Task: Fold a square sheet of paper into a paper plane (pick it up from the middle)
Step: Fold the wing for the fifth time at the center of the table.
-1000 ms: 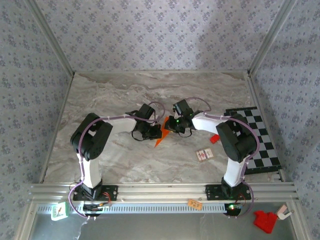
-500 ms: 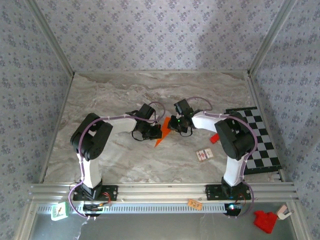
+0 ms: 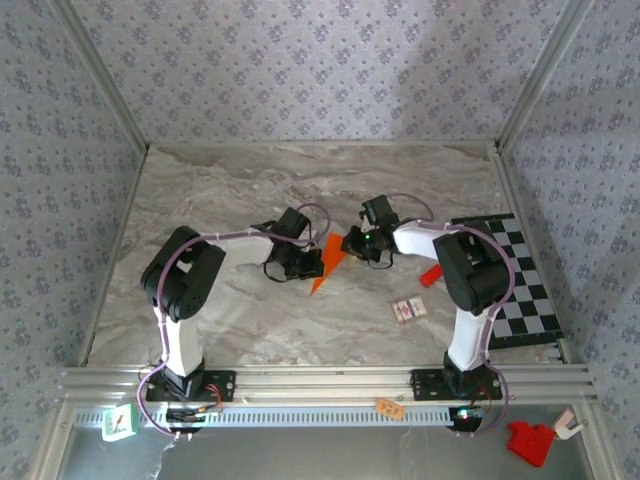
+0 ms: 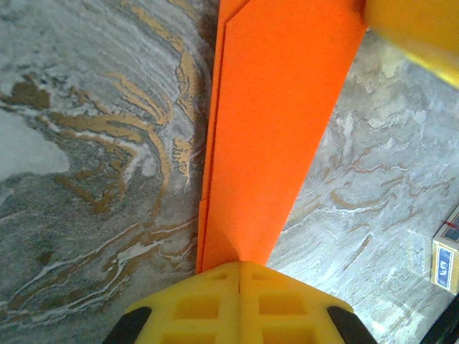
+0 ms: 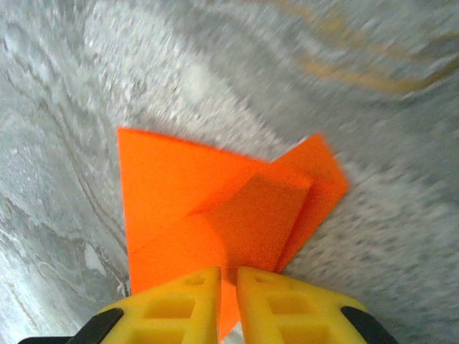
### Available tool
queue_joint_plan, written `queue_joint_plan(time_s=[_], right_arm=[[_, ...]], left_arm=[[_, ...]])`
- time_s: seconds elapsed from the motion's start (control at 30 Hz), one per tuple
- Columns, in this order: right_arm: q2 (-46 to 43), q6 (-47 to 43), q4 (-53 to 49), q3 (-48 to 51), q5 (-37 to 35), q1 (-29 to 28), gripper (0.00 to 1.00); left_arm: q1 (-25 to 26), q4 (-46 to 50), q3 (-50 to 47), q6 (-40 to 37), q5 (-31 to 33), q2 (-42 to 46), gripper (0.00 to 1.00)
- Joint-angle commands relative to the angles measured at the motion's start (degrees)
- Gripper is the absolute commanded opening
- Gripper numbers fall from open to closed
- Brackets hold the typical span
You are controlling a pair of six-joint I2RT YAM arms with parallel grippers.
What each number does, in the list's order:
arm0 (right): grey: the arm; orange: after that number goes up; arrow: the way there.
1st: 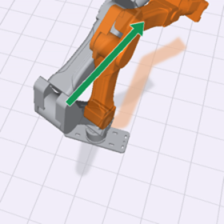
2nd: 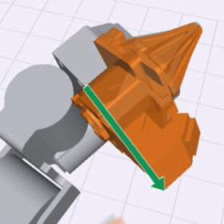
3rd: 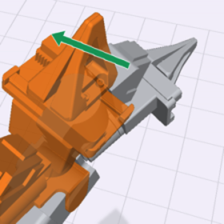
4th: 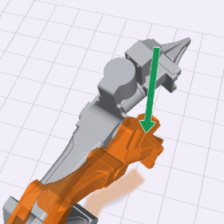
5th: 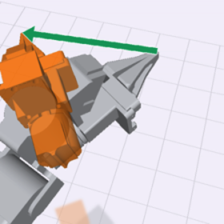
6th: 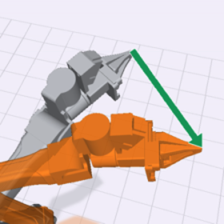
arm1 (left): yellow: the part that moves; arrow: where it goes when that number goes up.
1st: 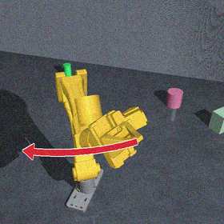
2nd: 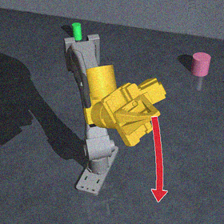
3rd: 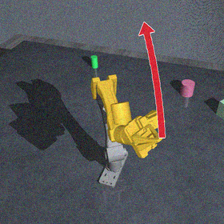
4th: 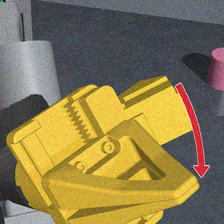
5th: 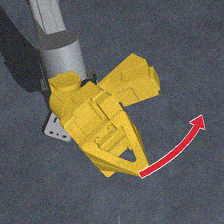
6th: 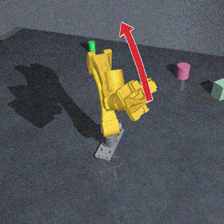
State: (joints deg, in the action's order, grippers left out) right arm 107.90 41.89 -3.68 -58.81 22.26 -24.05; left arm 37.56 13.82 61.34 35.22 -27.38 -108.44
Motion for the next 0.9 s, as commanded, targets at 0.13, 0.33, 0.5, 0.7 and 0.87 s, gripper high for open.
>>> queue_joint_plan(time_s=[0.13, 0.33, 0.5, 0.7, 0.87], right_arm=[[3.73, -3.83, -1.34, -4.06, -3.76, 4.88, 0.18], [-3.06, -5.4, -1.43, -3.04, -4.56, 5.5, 0.18], [-9.09, -5.3, -1.04, 0.78, -3.8, 2.38, 0.19], [-6.69, 0.94, 4.14, 4.22, 0.46, -3.33, 0.17], [-2.21, 2.35, 5.7, 2.52, 2.5, -6.0, 0.1]], left_arm=[[0.62, 8.43, -2.5, -1.49, 3.88, -3.44, 0.0], [0.92, 8.82, -1.29, -2.0, 3.65, -3.53, 0.0], [1.02, 8.98, -0.71, -2.09, 3.65, -3.7, 0.0], [1.02, 9.17, -0.48, -1.91, 3.91, -3.88, 0.0], [1.02, 9.36, -0.25, -1.82, 4.04, -3.97, 0.0]])
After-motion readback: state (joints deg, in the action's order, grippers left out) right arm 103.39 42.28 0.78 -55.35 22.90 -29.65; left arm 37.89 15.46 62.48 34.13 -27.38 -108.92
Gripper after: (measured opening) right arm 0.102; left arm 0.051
